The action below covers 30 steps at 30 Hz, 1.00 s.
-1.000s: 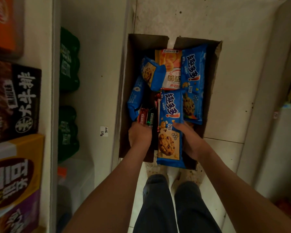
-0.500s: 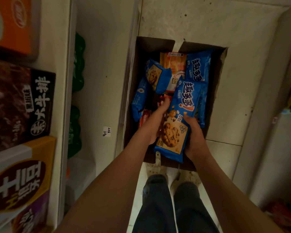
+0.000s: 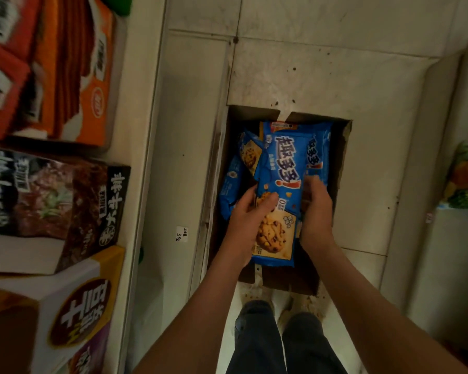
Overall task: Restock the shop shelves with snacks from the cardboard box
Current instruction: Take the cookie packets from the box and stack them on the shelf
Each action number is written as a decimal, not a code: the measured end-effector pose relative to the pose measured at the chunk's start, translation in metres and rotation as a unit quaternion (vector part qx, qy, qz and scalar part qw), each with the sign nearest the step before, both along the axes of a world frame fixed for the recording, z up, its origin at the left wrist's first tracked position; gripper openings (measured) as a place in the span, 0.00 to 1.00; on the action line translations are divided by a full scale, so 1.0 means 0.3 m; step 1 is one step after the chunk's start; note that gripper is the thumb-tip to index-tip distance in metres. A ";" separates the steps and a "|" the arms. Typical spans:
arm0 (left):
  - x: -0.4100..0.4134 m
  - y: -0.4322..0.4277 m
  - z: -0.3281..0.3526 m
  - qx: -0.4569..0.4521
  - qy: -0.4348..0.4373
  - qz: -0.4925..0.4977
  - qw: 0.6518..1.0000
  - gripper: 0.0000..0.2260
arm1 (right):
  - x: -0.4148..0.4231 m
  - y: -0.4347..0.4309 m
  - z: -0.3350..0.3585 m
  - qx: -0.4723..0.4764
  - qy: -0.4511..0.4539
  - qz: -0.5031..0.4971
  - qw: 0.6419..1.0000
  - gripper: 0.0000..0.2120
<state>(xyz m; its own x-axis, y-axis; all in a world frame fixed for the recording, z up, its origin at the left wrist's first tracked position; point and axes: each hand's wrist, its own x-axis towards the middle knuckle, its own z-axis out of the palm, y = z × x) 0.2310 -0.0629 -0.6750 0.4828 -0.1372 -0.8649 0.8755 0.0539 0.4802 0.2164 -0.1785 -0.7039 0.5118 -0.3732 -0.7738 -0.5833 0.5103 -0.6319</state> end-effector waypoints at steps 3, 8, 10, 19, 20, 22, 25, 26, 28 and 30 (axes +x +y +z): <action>0.030 0.037 0.013 0.030 -0.019 0.045 0.998 0.16 | 0.108 -0.017 -0.053 -0.088 0.009 0.101 0.991 0.11; 0.068 0.096 0.019 0.087 -0.048 0.095 0.991 0.13 | 0.250 -0.005 -0.101 -0.044 0.098 0.197 0.974 0.31; 0.074 0.112 0.013 0.108 -0.049 0.114 0.986 0.14 | 0.274 0.032 -0.105 -0.026 0.115 0.251 0.961 0.32; 0.064 0.133 0.011 0.142 -0.049 0.120 0.981 0.15 | 0.273 0.113 -0.154 -0.140 0.143 0.224 0.954 0.16; 0.067 0.129 0.017 0.142 -0.050 0.119 0.981 0.15 | 0.264 0.113 -0.141 -0.143 0.142 0.218 0.955 0.16; 0.069 0.121 0.036 0.141 -0.051 0.118 0.982 0.15 | 0.240 0.103 -0.110 -0.140 0.140 0.201 0.959 0.15; 0.074 0.109 0.088 0.135 -0.054 0.126 0.981 0.14 | 0.196 0.070 -0.022 -0.136 0.151 0.179 0.963 0.16; 0.076 0.098 0.112 0.136 -0.054 0.128 0.981 0.14 | 0.178 0.053 0.017 -0.135 0.153 0.169 0.964 0.16; 0.078 0.070 0.166 0.132 -0.056 0.132 0.981 0.15 | 0.138 0.022 0.098 -0.135 0.151 0.152 0.967 0.15; 0.072 0.034 0.237 0.124 -0.054 0.130 0.982 0.15 | 0.101 -0.010 0.194 -0.129 0.159 0.119 0.972 0.16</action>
